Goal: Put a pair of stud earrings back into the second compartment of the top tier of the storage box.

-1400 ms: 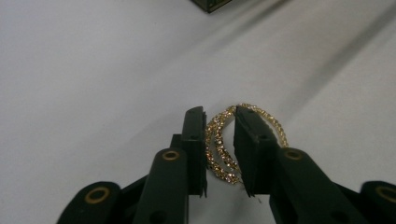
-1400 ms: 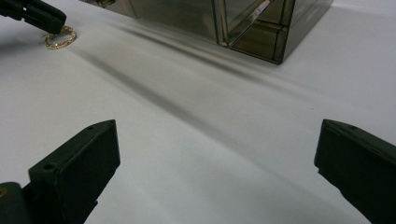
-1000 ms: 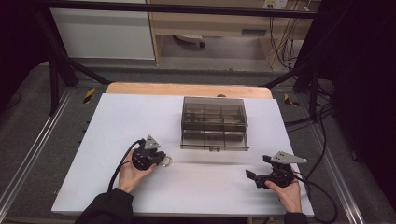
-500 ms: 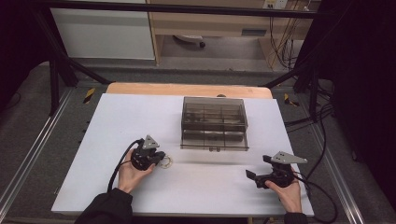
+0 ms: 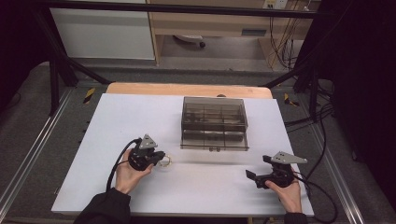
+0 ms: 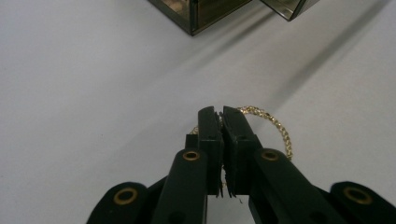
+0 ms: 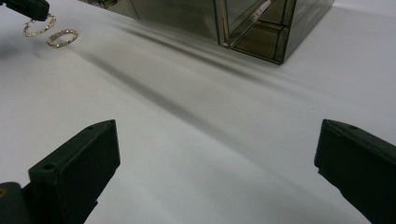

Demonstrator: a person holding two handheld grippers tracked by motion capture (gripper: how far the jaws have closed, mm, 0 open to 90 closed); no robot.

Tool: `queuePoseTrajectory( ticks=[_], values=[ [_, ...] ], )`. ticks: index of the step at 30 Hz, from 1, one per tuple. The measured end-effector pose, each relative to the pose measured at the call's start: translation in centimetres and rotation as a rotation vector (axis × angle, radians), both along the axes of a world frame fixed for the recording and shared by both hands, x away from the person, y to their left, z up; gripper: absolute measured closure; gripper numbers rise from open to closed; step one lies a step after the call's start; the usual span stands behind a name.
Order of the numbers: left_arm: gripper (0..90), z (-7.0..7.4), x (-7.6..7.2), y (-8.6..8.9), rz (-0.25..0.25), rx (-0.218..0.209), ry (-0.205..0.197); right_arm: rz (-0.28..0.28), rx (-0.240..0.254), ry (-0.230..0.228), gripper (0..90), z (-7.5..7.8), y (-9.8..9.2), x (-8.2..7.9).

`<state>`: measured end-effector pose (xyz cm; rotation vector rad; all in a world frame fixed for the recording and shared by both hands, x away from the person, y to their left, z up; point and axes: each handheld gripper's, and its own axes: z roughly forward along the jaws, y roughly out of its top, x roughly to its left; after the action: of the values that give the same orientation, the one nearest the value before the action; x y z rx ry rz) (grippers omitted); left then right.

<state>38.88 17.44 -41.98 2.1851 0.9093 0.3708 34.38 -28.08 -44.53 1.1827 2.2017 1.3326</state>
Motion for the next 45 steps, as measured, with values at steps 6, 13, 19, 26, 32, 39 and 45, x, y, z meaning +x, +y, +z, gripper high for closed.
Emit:
queuePoseTrajectory(
  ticks=[6, 13, 19, 26, 32, 39, 45],
  values=[
    [86.1, 1.0, -0.4, 0.5, 0.000, -0.018, -0.003, 0.000, 0.000, 0.002, 0.8, 0.0, 0.0, 0.0],
    [86.1, 2.2, -1.0, 0.9, -0.005, -0.030, -0.007, 0.000, -0.002, 0.002, 0.8, 0.0, 0.0, 0.0],
    [86.1, 3.4, -1.3, 0.9, -0.018, -0.041, -0.012, 0.001, -0.002, 0.003, 0.8, 0.0, 0.0, 0.0],
    [86.2, 4.9, -1.2, -0.1, -0.039, -0.042, -0.034, 0.002, -0.005, 0.004, 0.8, 0.0, 0.0, 0.0],
    [86.1, 6.2, -0.8, -1.4, -0.060, -0.044, -0.047, 0.002, -0.002, 0.008, 0.7, 0.0, 0.1, 0.0],
    [86.1, 7.5, -0.5, -3.4, -0.090, -0.045, -0.063, 0.002, -0.006, 0.007, 0.8, 0.0, 0.1, 0.0],
    [86.1, 8.1, 0.0, -5.0, -0.108, -0.042, -0.067, 0.003, -0.007, 0.005, 0.8, 0.0, 0.1, 0.0]
  ],
)
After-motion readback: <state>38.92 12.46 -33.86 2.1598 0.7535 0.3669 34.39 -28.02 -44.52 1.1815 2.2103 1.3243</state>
